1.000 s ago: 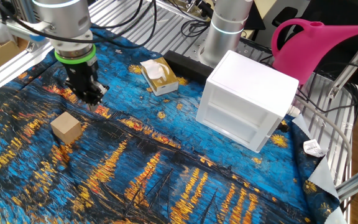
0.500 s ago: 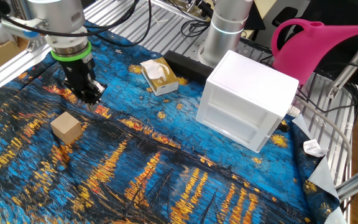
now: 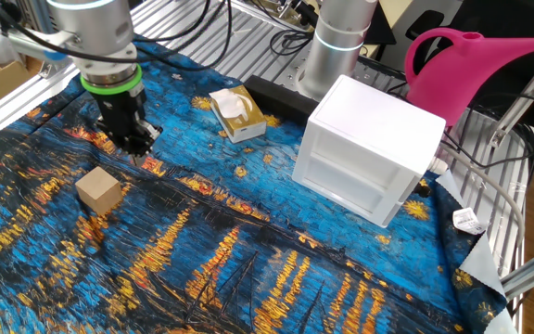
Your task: Pick up the small block on the left and move it to the right
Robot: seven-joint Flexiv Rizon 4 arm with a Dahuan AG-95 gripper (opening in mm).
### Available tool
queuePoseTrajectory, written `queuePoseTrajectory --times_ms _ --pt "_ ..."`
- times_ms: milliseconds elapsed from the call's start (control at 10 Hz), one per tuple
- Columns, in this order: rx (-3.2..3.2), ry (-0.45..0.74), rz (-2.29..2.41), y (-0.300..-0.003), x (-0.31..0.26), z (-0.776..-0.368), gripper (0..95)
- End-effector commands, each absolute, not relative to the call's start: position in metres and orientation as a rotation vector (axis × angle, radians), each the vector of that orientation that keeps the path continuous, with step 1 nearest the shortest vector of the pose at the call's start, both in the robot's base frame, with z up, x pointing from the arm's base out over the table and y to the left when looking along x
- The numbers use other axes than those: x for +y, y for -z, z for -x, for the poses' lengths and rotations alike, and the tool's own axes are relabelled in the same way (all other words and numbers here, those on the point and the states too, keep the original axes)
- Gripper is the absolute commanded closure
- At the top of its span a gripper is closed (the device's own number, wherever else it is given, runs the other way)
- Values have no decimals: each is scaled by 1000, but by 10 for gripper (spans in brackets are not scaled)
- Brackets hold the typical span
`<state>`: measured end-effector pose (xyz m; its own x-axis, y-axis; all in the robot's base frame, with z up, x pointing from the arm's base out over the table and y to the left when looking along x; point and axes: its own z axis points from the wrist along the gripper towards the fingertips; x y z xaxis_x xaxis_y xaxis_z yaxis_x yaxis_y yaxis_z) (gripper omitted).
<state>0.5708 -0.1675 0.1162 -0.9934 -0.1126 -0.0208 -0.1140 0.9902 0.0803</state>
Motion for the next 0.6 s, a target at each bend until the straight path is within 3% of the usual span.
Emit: queuePoseTrajectory --times_ms 100,600 --pt "3119 -11 174 -116 -168 -570 950" --pt "3146 -11 65 -116 -168 -570 950"
